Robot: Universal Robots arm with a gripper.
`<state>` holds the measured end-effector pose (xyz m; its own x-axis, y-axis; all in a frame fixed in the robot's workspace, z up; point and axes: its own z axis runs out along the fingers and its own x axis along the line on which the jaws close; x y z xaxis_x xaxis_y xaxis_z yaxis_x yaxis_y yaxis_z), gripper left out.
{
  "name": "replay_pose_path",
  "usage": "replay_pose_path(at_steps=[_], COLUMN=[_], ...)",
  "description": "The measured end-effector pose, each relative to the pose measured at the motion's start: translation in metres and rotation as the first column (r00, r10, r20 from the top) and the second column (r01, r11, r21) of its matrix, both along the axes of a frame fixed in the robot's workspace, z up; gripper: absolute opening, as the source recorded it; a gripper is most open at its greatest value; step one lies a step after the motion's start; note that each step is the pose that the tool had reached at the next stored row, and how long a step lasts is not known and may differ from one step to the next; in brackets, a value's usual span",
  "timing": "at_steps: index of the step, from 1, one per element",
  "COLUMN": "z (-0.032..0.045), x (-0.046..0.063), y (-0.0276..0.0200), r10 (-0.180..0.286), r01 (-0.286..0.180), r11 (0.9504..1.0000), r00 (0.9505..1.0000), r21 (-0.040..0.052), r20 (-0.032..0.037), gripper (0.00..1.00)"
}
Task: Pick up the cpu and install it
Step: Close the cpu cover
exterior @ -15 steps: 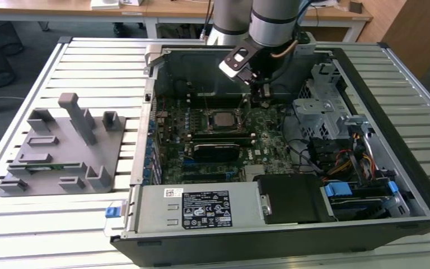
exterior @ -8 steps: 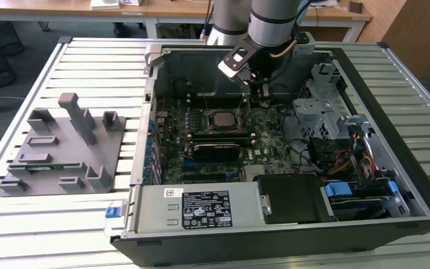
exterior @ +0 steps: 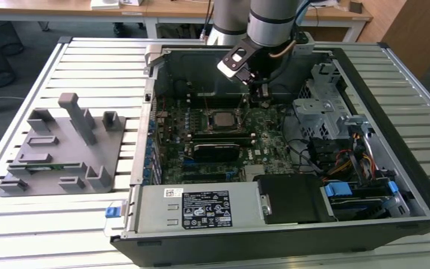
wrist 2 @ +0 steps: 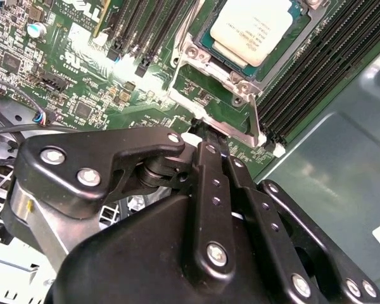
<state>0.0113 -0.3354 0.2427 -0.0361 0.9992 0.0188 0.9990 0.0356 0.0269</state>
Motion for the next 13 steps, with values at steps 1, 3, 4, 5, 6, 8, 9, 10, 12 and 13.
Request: replay_pose_path(at_steps=[1, 3, 4, 5, 6, 8, 9, 10, 12, 13], z=[0.0, 0.0, 0.0, 0.0, 0.0, 0.0, 0.0, -0.0001, -0.0001, -0.0001], x=[-0.0002, -0.0004, -0.0006, -0.0011, -0.0014, -0.0016, -0.0018, -0.0021, -0.0034, -0.0042], y=[0.0, 0.0, 0.0, 0.0, 0.0, 0.0, 0.0, 0.0, 0.0, 0.0], r10=[0.0, 0.0, 0.0, 0.0, 0.0, 0.0, 0.0, 0.0, 0.0, 0.0], r01=[0.0, 0.0, 0.0, 0.0, 0.0, 0.0, 0.0, 0.0, 0.0, 0.0], r11=[1.0, 1.0, 1.0, 1.0, 1.0, 1.0, 1.0, 1.0, 1.0, 1.0], r00=[1.0, 1.0, 1.0, 1.0, 1.0, 1.0, 1.0, 1.0, 1.0, 1.0], r21=[0.0, 0.0, 0.0, 0.0, 0.0, 0.0, 0.0, 0.0, 0.0, 0.0], r20=[0.0, 0.0, 0.0, 0.0, 0.0, 0.0, 0.0, 0.0, 0.0, 0.0], gripper=[0.11, 0.11, 0.11, 0.11, 0.11, 0.11, 0.11, 0.11, 0.11, 0.11])
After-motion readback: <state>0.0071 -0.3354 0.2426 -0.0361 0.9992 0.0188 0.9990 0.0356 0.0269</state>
